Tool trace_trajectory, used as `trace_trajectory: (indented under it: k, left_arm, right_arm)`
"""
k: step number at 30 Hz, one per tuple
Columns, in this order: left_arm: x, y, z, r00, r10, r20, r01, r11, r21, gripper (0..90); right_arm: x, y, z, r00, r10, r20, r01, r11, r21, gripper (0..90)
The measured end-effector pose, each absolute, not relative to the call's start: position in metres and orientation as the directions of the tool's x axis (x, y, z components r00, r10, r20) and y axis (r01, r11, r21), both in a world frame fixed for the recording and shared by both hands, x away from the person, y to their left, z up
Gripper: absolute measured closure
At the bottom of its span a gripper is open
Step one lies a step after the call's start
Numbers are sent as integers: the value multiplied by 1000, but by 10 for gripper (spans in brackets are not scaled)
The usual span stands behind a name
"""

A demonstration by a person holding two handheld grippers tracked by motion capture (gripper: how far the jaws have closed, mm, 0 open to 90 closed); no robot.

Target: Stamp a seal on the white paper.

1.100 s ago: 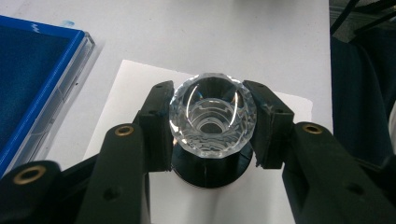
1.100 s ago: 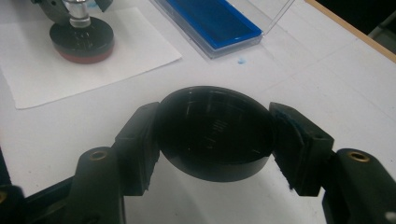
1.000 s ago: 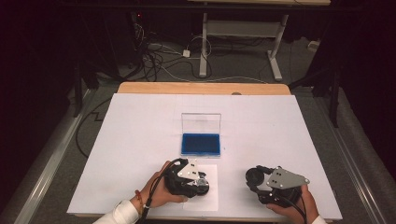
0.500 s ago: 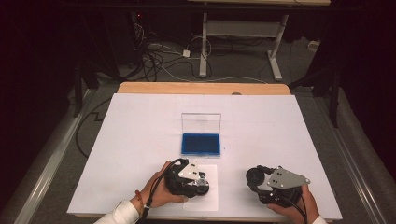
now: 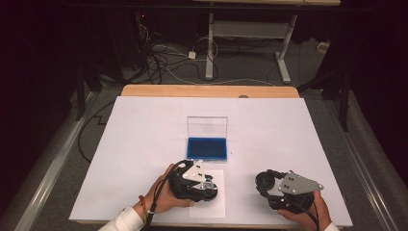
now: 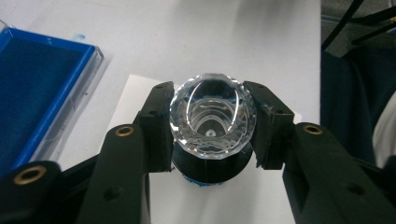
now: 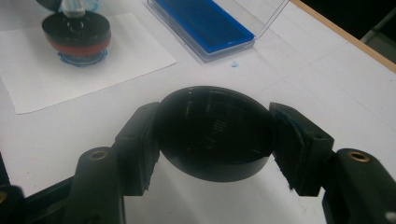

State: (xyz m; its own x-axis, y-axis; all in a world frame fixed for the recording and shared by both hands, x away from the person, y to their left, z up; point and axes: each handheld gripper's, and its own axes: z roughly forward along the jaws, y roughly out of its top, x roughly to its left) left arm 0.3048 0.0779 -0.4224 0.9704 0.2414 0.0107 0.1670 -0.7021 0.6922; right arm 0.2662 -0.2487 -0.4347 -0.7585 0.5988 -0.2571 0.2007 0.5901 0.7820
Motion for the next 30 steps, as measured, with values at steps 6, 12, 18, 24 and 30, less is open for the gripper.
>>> trace_trajectory:
  k: [6,12,18,24,30]
  left_arm:
    - [304,90,-407,962,272,36,161,-668,726,546]
    - [307,104,-400,951,308,40,177,-643,745,547]
    - [308,116,-398,941,335,41,192,-632,751,547]
    - [309,126,-397,930,365,49,206,-625,753,547]
    - [310,134,-399,914,401,68,218,-625,749,546]
  right_arm:
    - [266,-249,-434,-757,600,-260,196,588,785,377]
    - [266,-249,-433,-756,599,-263,194,588,785,377]
    - [266,-251,-433,-754,602,-262,196,587,786,377]
    - [267,-252,-433,-749,608,-263,196,583,788,377]
    - [267,-252,-433,-748,609,-263,195,581,790,377]
